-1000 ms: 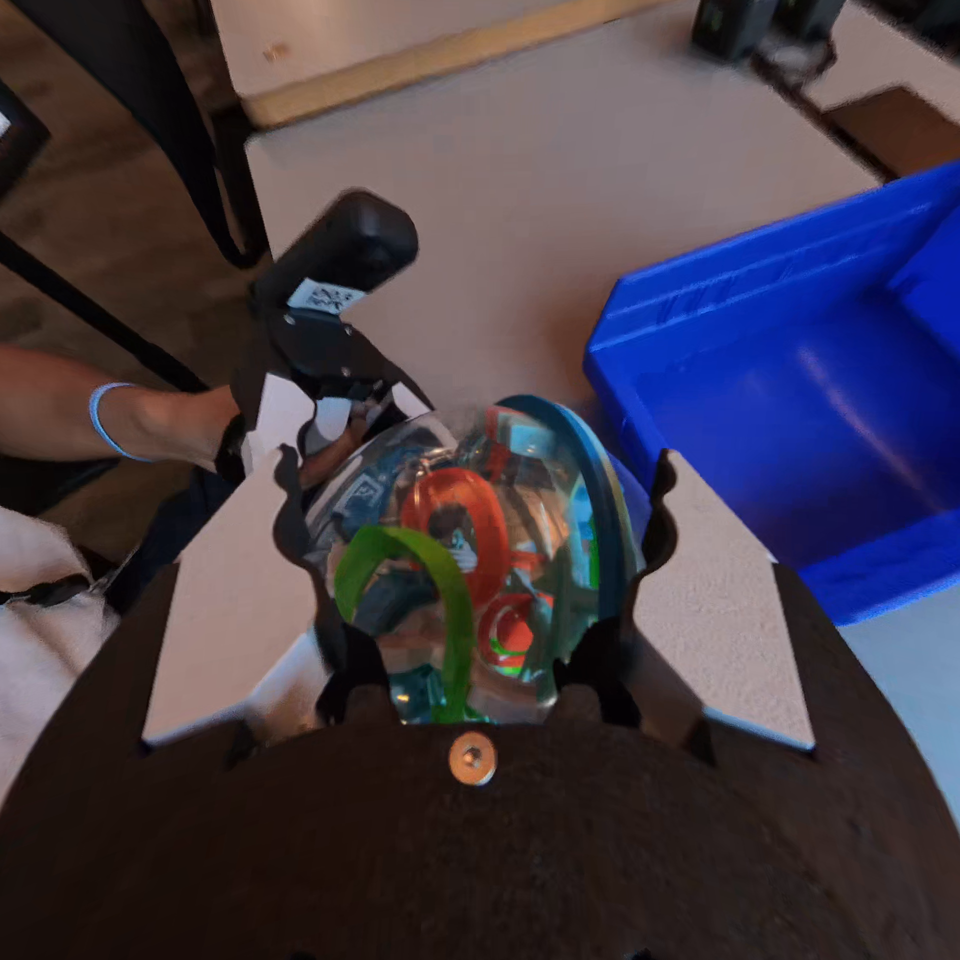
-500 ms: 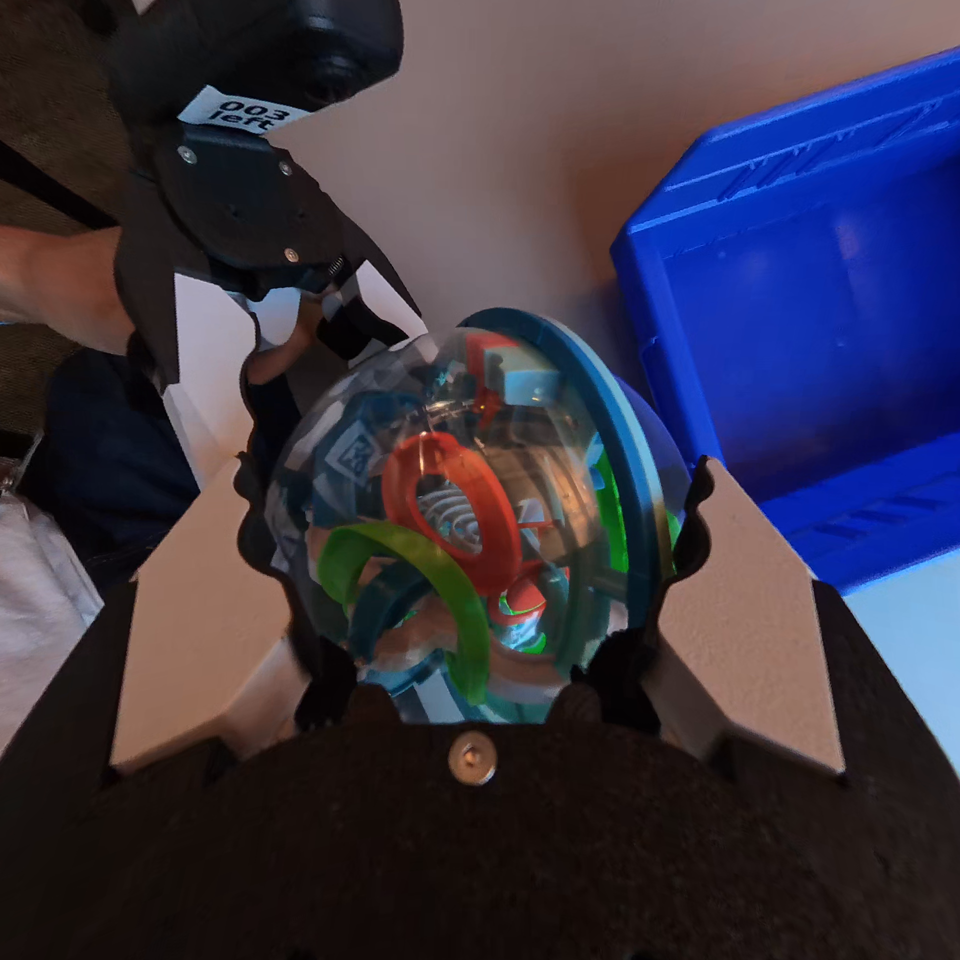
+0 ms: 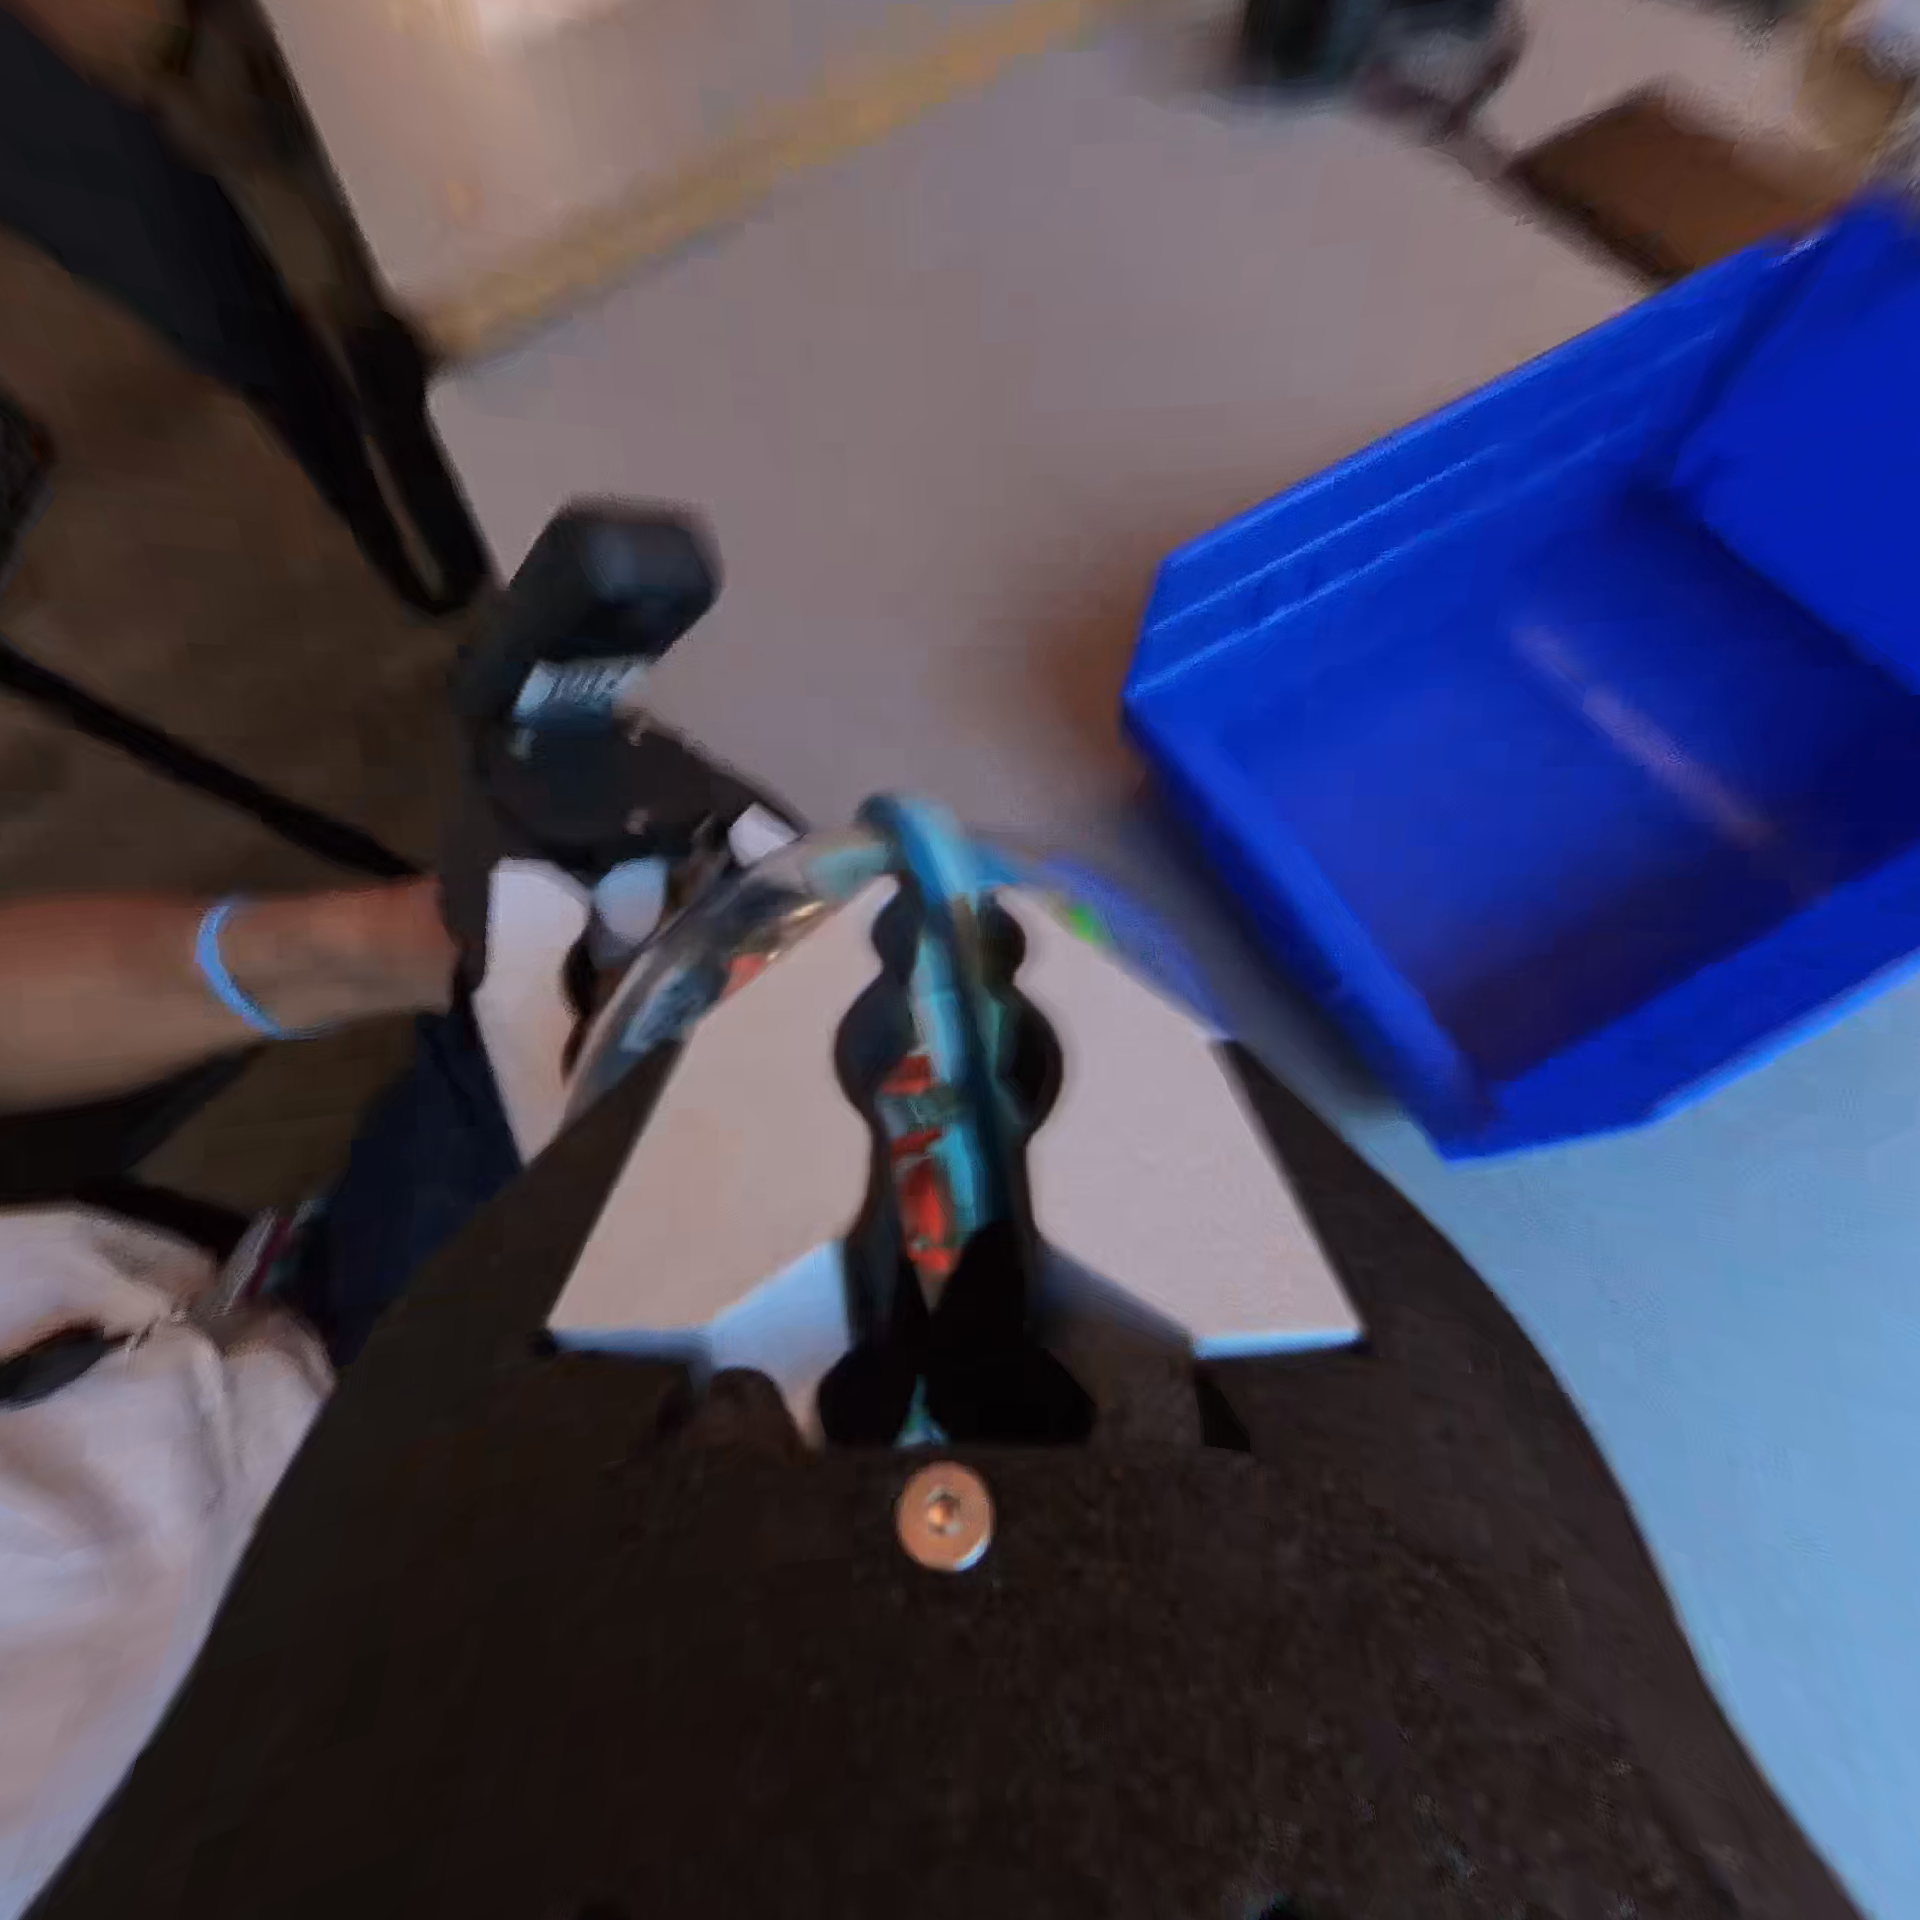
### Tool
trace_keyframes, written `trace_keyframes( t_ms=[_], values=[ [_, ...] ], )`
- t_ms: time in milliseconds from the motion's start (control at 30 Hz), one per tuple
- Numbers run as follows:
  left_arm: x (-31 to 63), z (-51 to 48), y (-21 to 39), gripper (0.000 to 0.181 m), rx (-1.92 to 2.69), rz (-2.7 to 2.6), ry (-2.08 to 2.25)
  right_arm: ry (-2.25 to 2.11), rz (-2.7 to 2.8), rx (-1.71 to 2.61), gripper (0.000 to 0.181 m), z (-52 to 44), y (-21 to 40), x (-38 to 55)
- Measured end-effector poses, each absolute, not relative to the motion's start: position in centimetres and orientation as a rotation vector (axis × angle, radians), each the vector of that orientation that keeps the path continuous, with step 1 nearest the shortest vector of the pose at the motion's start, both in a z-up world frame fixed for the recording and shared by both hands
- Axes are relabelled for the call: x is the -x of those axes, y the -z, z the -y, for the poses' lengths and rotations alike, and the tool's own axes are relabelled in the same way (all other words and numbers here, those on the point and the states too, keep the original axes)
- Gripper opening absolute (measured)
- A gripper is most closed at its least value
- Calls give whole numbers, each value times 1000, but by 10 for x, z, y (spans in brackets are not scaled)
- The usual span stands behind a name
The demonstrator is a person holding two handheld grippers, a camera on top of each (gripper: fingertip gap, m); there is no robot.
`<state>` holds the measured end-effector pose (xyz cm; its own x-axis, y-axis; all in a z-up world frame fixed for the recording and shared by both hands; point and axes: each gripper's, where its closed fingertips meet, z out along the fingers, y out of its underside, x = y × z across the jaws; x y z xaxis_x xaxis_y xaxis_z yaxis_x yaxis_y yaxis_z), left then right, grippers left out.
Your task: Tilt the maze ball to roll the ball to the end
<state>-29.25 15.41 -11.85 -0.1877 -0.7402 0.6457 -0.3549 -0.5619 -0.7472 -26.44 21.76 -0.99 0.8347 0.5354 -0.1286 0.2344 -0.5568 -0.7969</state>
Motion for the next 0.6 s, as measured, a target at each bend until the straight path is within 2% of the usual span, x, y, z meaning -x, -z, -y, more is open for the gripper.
trace_keyframes(
  t_ms=[33,600],
  values=[
    [294,-151,119,139,1749,-1260,1809,-559,552,2131,8,-215,11,266],
    [292,-140,110,136,1601,-1234,1855,-584,553,1975,6,-179,7,239]
  ],
)
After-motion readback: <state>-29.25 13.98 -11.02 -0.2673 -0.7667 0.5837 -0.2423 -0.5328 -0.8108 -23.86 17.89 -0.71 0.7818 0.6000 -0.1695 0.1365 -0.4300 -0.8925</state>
